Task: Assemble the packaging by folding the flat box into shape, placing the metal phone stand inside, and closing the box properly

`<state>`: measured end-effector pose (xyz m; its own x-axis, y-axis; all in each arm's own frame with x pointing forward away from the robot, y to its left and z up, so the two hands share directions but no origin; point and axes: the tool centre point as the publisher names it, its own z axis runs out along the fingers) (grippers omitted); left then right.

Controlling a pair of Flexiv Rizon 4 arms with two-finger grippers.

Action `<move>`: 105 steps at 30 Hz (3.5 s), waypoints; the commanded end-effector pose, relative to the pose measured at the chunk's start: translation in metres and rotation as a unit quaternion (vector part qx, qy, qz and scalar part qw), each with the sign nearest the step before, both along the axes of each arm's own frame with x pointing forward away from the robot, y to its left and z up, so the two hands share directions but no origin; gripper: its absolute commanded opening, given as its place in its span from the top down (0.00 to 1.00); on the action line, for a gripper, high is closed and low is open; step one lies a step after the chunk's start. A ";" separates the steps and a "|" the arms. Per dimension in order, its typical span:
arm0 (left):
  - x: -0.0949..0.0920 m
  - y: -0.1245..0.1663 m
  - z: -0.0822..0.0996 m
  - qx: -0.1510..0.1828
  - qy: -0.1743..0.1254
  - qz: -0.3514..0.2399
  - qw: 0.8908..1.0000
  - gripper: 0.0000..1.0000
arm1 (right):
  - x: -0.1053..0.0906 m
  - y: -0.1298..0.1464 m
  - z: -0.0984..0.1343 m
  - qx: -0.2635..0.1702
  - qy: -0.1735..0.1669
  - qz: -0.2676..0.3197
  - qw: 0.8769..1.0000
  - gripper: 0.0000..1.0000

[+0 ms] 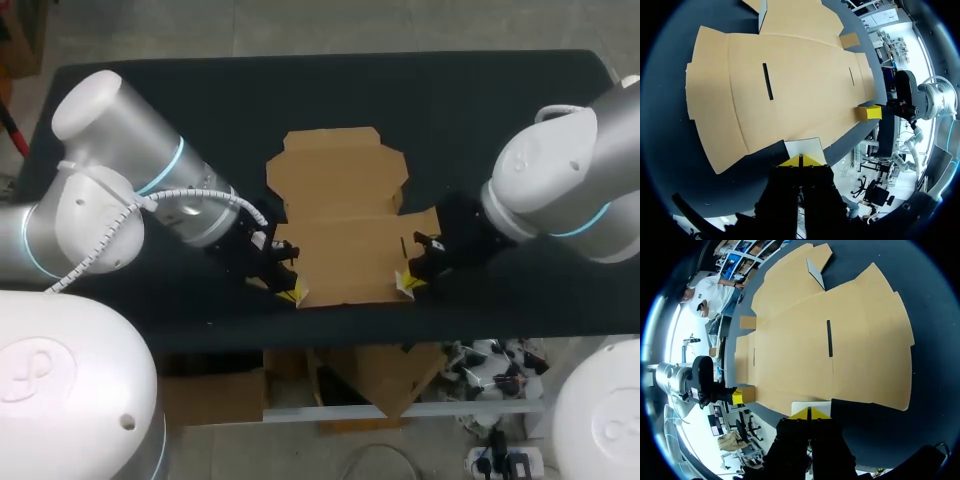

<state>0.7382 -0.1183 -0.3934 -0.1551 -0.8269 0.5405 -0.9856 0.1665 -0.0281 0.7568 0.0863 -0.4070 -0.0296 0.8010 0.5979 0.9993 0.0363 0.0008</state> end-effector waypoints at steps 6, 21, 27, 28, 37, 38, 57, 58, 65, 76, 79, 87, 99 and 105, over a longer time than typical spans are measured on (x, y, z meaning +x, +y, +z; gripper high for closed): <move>-0.005 -0.012 -0.001 0.014 -0.009 0.002 1.000 1.00 | 0.001 0.002 -0.002 -0.002 0.003 0.005 1.000 1.00; -0.004 -0.019 -0.011 0.032 -0.023 0.023 0.999 1.00 | -0.001 0.005 -0.005 -0.011 0.009 0.011 1.000 1.00; -0.002 -0.017 -0.013 0.034 -0.027 0.031 0.999 1.00 | -0.002 0.006 -0.006 -0.022 0.011 0.015 1.000 1.00; -0.002 -0.017 -0.013 0.034 -0.027 0.031 0.999 1.00 | -0.003 0.006 -0.006 -0.024 0.011 0.016 1.000 1.00; 0.001 -0.017 -0.019 0.037 -0.029 0.036 0.998 1.00 | -0.005 0.010 -0.007 -0.047 0.007 0.023 0.999 1.00; 0.002 -0.017 -0.020 0.037 -0.029 0.037 0.998 1.00 | -0.006 0.010 -0.007 -0.050 0.007 0.023 0.998 1.00; 0.005 -0.023 -0.033 0.063 -0.050 0.051 0.995 1.00 | -0.009 0.015 -0.023 -0.091 0.015 0.025 0.995 1.00; 0.004 -0.024 -0.033 0.066 -0.052 0.052 0.995 1.00 | -0.010 0.015 -0.023 -0.092 0.016 0.024 0.995 1.00; 0.002 -0.025 -0.031 0.080 -0.062 0.061 0.993 1.00 | -0.010 0.013 -0.025 -0.096 0.021 0.017 0.995 1.00; -0.002 -0.020 -0.014 0.078 -0.082 0.066 0.991 1.00 | -0.012 0.000 -0.008 -0.061 0.001 -0.003 0.998 1.00; -0.003 -0.016 -0.010 0.073 -0.086 0.070 0.991 1.00 | -0.013 -0.004 -0.004 -0.052 -0.004 -0.009 0.999 1.00; -0.006 -0.006 0.001 0.066 -0.095 0.078 0.990 1.00 | -0.017 -0.017 0.008 -0.030 -0.026 -0.030 0.999 1.00; -0.012 0.013 0.018 0.060 -0.110 0.095 0.988 1.00 | -0.020 -0.048 0.027 0.017 -0.049 -0.043 0.998 1.00; -0.015 0.020 0.026 0.059 -0.114 0.099 0.987 1.00 | -0.021 -0.059 0.032 0.035 -0.053 -0.040 0.997 1.00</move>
